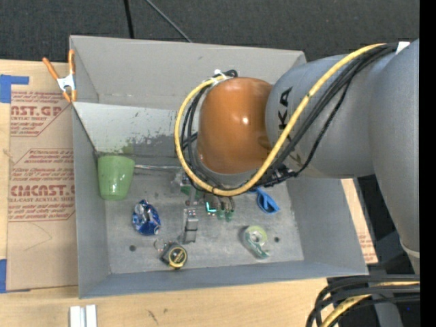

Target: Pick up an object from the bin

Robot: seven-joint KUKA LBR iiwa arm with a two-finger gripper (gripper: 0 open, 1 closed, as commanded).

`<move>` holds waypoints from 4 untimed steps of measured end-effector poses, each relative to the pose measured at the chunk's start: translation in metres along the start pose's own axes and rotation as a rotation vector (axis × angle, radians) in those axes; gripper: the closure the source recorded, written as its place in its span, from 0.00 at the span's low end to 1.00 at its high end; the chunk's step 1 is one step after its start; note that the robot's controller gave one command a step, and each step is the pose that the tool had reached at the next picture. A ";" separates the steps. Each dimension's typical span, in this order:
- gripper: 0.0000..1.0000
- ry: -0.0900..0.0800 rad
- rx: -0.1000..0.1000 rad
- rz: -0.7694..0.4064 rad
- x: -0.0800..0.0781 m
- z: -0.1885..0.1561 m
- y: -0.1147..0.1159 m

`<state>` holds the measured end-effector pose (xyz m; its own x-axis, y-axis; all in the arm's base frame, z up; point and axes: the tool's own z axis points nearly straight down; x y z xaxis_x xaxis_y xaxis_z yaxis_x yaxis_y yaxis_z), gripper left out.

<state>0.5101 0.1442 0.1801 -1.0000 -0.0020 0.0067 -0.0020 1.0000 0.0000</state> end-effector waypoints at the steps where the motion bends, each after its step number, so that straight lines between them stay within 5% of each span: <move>1: 0.00 -0.006 -0.002 0.097 0.020 0.102 0.038; 2: 1.00 -0.006 -0.002 0.098 0.018 0.099 0.036; 3: 0.00 -0.006 -0.002 0.099 0.018 0.099 0.036; 4: 0.00 -0.008 -0.002 -0.117 0.014 0.111 0.094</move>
Offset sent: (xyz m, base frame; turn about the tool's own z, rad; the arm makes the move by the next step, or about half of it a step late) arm -0.0190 0.0357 -0.0985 0.0985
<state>0.4951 0.2380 0.0694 -0.9929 -0.1186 -0.0011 -0.1186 0.9929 0.0020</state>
